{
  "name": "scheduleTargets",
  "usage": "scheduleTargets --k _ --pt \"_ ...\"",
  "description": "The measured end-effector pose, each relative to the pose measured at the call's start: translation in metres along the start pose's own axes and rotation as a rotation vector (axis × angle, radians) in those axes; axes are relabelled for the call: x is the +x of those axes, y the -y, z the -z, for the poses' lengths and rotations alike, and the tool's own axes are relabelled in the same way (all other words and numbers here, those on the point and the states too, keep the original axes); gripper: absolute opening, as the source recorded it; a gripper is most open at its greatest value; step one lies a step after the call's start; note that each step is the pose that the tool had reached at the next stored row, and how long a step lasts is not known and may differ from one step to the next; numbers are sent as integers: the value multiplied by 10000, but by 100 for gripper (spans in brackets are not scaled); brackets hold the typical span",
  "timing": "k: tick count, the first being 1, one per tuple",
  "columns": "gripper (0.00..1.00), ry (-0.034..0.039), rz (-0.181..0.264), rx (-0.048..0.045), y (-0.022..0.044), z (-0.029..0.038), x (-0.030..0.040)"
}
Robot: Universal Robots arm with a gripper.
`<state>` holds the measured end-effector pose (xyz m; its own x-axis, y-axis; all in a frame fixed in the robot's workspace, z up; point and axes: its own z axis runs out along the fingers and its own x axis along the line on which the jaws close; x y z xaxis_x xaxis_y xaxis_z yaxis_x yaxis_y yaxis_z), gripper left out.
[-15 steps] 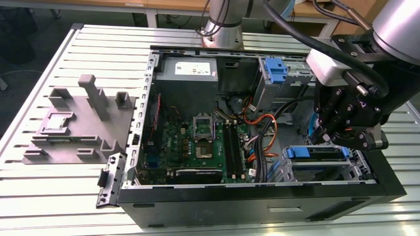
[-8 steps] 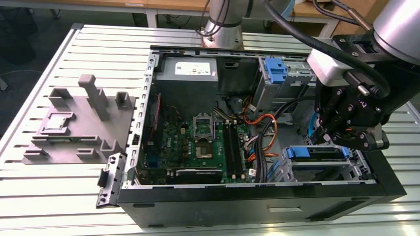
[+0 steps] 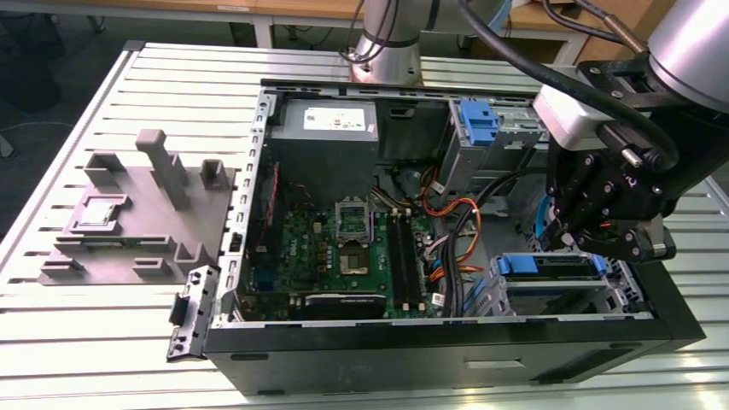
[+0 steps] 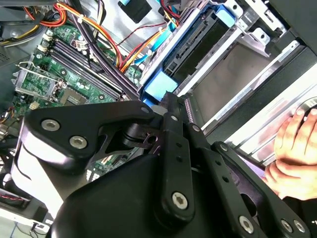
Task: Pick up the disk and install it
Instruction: 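Insert the first disk wire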
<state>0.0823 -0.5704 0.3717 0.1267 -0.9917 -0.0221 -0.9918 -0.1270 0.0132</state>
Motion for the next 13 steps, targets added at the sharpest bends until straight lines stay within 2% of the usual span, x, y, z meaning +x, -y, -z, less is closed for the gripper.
scheduleTargets --k 13 --pt "10 -3 260 -7 13 0 0"
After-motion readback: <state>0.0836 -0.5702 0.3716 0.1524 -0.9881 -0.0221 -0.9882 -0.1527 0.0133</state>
